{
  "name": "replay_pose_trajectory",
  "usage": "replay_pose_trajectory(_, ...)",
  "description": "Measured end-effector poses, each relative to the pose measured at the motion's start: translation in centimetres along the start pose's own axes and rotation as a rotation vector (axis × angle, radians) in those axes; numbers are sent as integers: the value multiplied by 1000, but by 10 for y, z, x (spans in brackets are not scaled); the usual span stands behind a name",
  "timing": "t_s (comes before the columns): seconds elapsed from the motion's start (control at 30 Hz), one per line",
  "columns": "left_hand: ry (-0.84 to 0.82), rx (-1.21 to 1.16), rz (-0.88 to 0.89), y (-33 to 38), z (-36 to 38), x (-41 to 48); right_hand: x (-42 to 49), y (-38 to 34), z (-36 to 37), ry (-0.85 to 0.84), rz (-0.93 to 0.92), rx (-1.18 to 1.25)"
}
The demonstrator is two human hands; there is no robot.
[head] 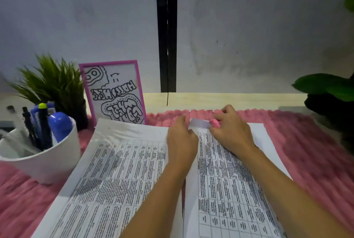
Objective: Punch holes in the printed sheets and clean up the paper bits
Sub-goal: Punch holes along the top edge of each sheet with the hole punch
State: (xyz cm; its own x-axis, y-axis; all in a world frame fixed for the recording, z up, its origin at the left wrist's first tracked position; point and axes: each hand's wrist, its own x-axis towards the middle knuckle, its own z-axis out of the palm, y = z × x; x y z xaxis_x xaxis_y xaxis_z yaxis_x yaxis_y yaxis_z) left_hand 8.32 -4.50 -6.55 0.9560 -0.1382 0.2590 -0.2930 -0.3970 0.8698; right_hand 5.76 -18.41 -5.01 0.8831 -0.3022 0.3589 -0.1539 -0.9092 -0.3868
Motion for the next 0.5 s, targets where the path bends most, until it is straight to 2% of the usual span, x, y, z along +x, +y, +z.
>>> replay_pose_trajectory(0.17,-43,-9,6,-2,0,5,1,3,-3,143,1,70)
replay_pose_trajectory(0.3,-58,8,28,-4,2,8,2,2,-8,173,-25,79)
replay_pose_trajectory(0.4,-43,60,52,-1,2,5,3,2,-5,14,-8,36)
replay_pose_trajectory(0.5,-76,312,80,4,3,-1,3,2,-2,-118,20,-51)
